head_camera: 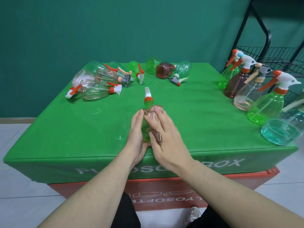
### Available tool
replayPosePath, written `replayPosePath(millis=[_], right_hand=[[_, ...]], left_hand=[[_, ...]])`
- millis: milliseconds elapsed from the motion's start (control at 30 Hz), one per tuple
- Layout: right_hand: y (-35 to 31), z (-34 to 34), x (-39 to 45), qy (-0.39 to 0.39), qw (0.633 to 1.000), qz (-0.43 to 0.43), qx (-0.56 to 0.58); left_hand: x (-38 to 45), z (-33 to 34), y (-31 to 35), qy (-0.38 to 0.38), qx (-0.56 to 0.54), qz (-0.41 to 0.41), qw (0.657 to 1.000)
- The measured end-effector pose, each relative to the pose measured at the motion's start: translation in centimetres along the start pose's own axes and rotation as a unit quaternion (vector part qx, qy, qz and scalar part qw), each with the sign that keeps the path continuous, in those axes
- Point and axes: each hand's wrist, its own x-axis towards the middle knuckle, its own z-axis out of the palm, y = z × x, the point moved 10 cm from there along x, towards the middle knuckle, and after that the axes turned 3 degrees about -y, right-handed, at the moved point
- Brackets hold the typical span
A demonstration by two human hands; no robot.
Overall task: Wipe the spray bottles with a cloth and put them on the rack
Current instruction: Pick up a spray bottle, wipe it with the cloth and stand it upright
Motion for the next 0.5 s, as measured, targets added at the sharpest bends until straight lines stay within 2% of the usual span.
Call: replayPosePath(millis=[233,500], right_hand=[[-1.3,1.2,-2.7,-0.013,0.995,-0.063,-0.082],[-2.5,0.3,-2.3,0.012,0.991,-0.082,-0.105]], left_hand=[[0.1,-0.4,0.2,-0.005,-0.075,0.017,0.997],[-0.7,0.9,-0.6,-0.047,-0.059,-0.054,0.996]])
